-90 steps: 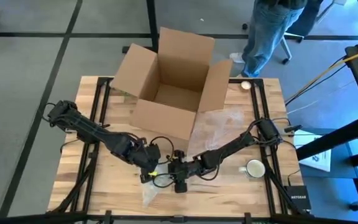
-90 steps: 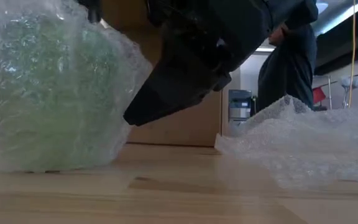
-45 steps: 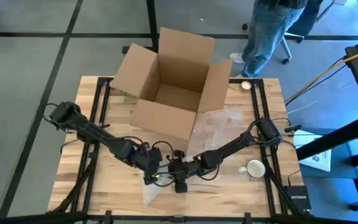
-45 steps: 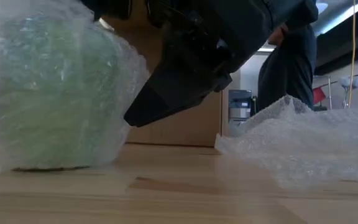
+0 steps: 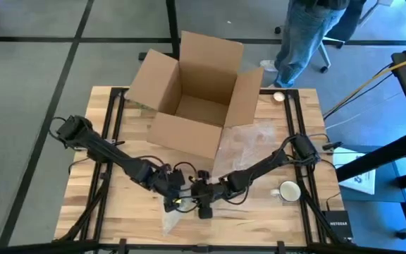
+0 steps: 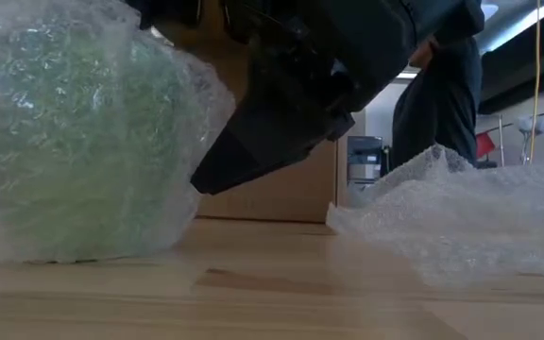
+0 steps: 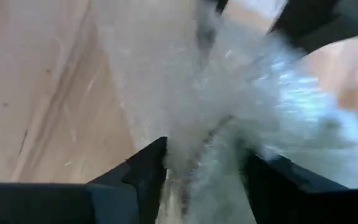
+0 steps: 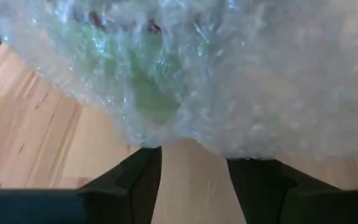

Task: Wrap mug
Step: Wrap the green mug with bubble wrap

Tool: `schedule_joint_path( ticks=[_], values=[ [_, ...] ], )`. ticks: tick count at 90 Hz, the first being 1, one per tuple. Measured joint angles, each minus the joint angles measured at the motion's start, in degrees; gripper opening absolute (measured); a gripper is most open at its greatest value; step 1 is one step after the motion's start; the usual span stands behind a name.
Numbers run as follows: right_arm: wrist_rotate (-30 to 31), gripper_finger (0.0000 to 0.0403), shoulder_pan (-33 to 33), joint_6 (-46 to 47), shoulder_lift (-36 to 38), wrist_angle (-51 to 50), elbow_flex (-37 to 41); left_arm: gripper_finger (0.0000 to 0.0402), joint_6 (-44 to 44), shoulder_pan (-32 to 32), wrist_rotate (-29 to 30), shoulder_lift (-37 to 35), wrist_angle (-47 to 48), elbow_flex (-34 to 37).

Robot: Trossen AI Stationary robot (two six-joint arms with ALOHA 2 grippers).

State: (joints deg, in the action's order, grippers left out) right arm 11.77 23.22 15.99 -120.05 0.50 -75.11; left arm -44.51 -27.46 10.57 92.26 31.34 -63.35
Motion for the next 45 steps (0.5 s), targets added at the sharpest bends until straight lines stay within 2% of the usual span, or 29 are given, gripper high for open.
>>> schedule_joint_path(
  ticks=[26, 45],
  values=[
    [0.0, 0.0166, 0.0, 0.0, 0.0, -0.4, 0.0, 0.017, 1.2, -0.5, 0.0, -7.7, 9.8, -2.7],
    [0.0, 0.0166, 0.0, 0.0, 0.0, -0.4, 0.0, 0.017, 8.8, -5.3, -1.8, -8.2, 6.5, -5.1]
  ],
)
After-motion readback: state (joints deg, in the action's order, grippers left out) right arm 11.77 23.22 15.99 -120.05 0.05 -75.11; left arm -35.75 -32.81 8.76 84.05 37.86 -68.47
